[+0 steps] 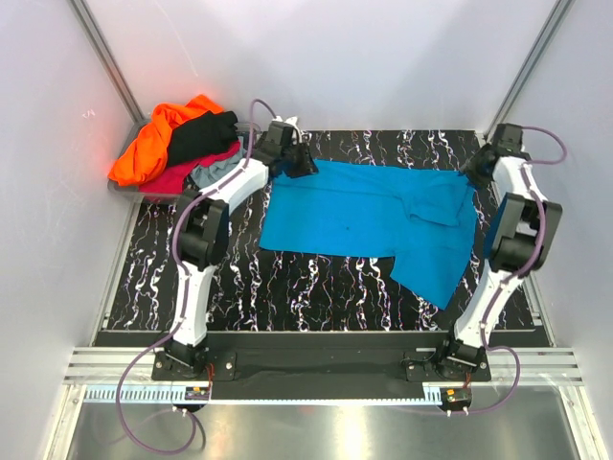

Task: Fold and stack the t-shirts
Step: Fold the tshirt

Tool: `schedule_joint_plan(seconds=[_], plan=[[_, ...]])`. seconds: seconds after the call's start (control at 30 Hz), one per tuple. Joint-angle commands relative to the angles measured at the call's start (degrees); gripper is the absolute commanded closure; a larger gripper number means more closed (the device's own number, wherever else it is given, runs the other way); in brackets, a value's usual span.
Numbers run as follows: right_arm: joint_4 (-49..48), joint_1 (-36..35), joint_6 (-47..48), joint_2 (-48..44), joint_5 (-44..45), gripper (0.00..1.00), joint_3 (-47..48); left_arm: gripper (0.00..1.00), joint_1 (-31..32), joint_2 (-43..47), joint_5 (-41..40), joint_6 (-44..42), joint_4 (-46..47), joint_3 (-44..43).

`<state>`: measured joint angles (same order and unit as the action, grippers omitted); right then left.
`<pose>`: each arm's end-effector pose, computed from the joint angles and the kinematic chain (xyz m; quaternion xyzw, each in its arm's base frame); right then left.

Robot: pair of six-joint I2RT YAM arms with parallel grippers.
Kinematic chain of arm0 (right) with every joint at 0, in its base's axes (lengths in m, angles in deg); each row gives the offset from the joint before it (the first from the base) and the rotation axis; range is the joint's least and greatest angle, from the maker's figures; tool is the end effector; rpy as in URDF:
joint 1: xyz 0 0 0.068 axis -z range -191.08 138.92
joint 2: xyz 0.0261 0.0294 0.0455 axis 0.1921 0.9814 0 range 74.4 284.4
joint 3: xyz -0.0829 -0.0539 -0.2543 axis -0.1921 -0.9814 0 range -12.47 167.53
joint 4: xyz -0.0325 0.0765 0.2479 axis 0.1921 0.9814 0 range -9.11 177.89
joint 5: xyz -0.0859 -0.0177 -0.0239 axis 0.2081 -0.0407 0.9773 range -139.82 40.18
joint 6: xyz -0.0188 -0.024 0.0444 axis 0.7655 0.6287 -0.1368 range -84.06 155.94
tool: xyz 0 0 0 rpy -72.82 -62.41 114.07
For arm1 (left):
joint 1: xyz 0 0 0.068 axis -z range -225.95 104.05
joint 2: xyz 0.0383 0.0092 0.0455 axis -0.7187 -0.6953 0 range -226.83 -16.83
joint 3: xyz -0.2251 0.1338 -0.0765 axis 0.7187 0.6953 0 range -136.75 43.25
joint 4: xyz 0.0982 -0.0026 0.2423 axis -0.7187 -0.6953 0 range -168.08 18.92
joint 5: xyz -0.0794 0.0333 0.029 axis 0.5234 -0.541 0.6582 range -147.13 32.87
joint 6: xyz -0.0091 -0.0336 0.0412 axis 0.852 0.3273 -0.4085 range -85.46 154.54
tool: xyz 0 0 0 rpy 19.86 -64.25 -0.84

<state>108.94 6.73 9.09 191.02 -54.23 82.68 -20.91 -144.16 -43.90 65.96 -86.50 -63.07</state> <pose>0.4382 -0.1378 0.2325 0.3439 0.8723 0.0633 0.3418 0.4655 -0.2264 0.2272 0.0025 0.8883 -0.3024 0.3457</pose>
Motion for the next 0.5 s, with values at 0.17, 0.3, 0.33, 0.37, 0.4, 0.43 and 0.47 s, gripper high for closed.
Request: schedule_joint_plan(seconds=[0.17,0.3,0.33,0.37,0.4,0.43,0.47], plan=[[1.65,-4.00,0.83,15.03,5.81,0.56,13.99,0.71,-3.94,-7.74,4.95,-0.32,-2.86,-5.29],[5.16,-4.88,-0.57,23.01,5.20,0.55,23.04,0.71,-6.57,-11.88,6.89,2.24,-2.95,-7.75],[5.78,-5.23,-0.74,24.43,4.76,0.54,24.80,0.70,-7.02,-12.59,7.24,2.76,-2.69,-8.28],[8.83,-5.50,-0.40,26.10,4.76,0.55,31.26,0.70,-7.45,-13.29,8.03,3.38,-2.51,-9.42],[11.38,-5.67,-0.22,30.47,5.02,0.53,35.41,0.70,-8.33,-14.69,8.30,3.65,-2.25,-9.95],[12.98,-6.02,0.22,32.51,4.76,0.53,39.37,0.69,-8.77,-15.31,8.65,3.74,-1.64,-10.39],[15.60,-6.29,-0.13,34.62,2.41,0.53,47.32,0.68,-9.56,-16.10,9.87,4.08,-0.93,-11.27]])
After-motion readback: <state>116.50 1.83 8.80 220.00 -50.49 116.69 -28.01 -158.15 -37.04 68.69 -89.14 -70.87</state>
